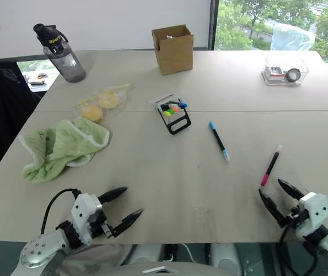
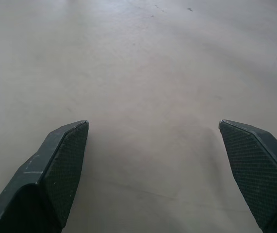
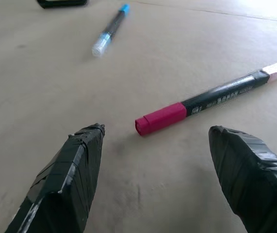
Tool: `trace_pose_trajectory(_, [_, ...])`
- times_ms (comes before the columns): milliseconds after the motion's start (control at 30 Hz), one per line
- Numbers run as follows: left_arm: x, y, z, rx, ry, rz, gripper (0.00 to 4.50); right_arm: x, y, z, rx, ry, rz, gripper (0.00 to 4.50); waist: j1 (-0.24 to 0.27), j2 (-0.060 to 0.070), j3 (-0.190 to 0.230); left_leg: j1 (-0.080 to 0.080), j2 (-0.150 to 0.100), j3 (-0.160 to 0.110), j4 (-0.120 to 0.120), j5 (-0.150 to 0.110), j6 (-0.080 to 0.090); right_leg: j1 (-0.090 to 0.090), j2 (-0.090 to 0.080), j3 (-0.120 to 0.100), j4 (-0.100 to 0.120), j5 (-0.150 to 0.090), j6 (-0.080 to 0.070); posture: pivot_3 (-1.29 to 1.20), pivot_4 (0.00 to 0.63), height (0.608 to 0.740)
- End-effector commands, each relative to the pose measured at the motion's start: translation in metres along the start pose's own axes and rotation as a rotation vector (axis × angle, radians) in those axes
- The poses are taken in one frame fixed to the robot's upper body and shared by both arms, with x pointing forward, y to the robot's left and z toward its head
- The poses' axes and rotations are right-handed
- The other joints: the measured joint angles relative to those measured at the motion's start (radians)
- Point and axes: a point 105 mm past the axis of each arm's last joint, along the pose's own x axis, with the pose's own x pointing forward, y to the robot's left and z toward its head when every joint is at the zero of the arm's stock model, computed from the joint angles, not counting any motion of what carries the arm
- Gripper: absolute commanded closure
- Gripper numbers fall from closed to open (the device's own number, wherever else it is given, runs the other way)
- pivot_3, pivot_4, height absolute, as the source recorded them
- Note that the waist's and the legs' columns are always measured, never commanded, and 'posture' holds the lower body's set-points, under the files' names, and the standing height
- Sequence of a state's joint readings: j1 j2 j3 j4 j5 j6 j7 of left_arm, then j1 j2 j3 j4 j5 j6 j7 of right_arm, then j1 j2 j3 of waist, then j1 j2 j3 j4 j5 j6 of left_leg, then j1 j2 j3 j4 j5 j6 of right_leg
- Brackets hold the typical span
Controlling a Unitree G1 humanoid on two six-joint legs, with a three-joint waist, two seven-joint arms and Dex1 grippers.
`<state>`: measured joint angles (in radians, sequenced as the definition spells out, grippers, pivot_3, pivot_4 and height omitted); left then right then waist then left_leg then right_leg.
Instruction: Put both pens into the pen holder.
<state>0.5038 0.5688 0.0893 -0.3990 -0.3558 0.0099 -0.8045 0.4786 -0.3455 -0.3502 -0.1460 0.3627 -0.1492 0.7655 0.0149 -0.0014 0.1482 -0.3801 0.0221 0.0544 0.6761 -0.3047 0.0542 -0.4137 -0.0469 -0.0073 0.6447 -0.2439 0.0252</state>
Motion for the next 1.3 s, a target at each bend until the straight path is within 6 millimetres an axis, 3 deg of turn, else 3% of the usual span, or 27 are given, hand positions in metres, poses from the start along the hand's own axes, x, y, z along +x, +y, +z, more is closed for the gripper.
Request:
trace_pose_trajectory(33, [0.0, 0.006, 0.023, 0.057, -0.037, -0.091, 0.05, 0.013, 0.009, -0.001, 0.05, 0.045, -0.125, 0.82, -0.001, -0.003, -0.002, 0.0, 0.0, 0.0, 0.0, 0.0, 0.0, 0.0, 0.0, 0.0, 0.001, 0.0, 0.0, 0.0, 0.15, 0.736])
trace_pose_trajectory(133, [0.001, 0.013, 0.038, 0.076, -0.047, -0.16, 0.05, 0.023, 0.019, 0.002, 0.049, 0.055, -0.172, 0.82, -0.007, -0.008, -0.005, 0.001, 0.0, -0.001, 0.0, 0.001, -0.002, 0.0, 0.0, 0.0, 0.002, 0.0, 0.0, 0.0, 0.15, 0.736])
trace_pose_trajectory(400, [0.008, 0.029, 0.104, 0.14, -0.109, -0.339, 0.05, 0.046, 0.002, 0.016, 0.078, 0.078, -0.398, 0.82, -0.017, -0.01, -0.005, 0.001, 0.0, -0.002, 0.005, 0.002, -0.004, 0.0, 0.0, -0.001, 0.007, 0.0, 0.0, 0.0, 0.15, 0.736])
trace_pose_trajectory(633, [0.005, 0.025, 0.121, 0.154, -0.097, -0.435, 0.05, 0.049, -0.002, 0.016, 0.096, 0.13, -0.472, 0.82, -0.025, -0.009, -0.004, 0.0, -0.001, -0.004, 0.007, 0.003, -0.006, -0.001, 0.0, -0.003, 0.012, 0.0, 0.0, 0.0, 0.15, 0.736])
trace_pose_trajectory(867, [0.007, 0.027, 0.121, 0.188, -0.075, -0.442, 0.0, 0.054, 0.008, 0.019, 0.117, 0.134, -0.461, 4.25, -0.023, -0.009, -0.004, 0.0, -0.001, -0.004, 0.007, 0.003, -0.006, -0.001, 0.0, -0.003, 0.012, 0.0, 0.0, 0.0, 0.15, 0.736])
trace_pose_trajectory(900, [0.008, 0.027, 0.122, 0.192, -0.075, -0.443, 0.0, 0.054, 0.009, 0.019, 0.125, 0.129, -0.46, 4.49, -0.023, -0.009, -0.004, 0.0, -0.001, -0.004, 0.007, 0.003, -0.006, -0.001, 0.0, -0.003, 0.012, 0.0, 0.0, 0.0, 0.15, 0.736])
trace_pose_trajectory(1167, [0.013, 0.026, 0.127, 0.19, -0.1, -0.461, 0.0, 0.05, 0.007, 0.02, 0.131, 0.117, -0.489, 4.48, -0.023, -0.009, -0.004, 0.0, -0.001, -0.005, 0.007, 0.003, -0.006, -0.001, 0.001, -0.003, 0.012, 0.0, 0.0, 0.0, 0.15, 0.736])
trace_pose_trajectory(1233, [0.019, 0.027, 0.137, 0.14, -0.181, -0.451, 0.0, 0.055, 0.013, 0.034, 0.148, 0.038, -0.402, 4.48, -0.023, -0.009, -0.003, 0.0, -0.001, -0.005, 0.007, 0.003, -0.006, -0.001, 0.001, -0.003, 0.012, 0.0, 0.0, 0.0, 0.15, 0.736])
trace_pose_trajectory(1300, [0.029, 0.033, 0.148, 0.048, -0.285, -0.415, 0.0, 0.059, 0.02, 0.059, 0.168, -0.105, -0.282, 4.48, -0.021, -0.008, -0.002, 0.0, -0.001, -0.005, 0.007, 0.003, -0.006, 0.0, 0.001, -0.003, 0.012, 0.0, 0.001, 0.0, 0.15, 0.736])
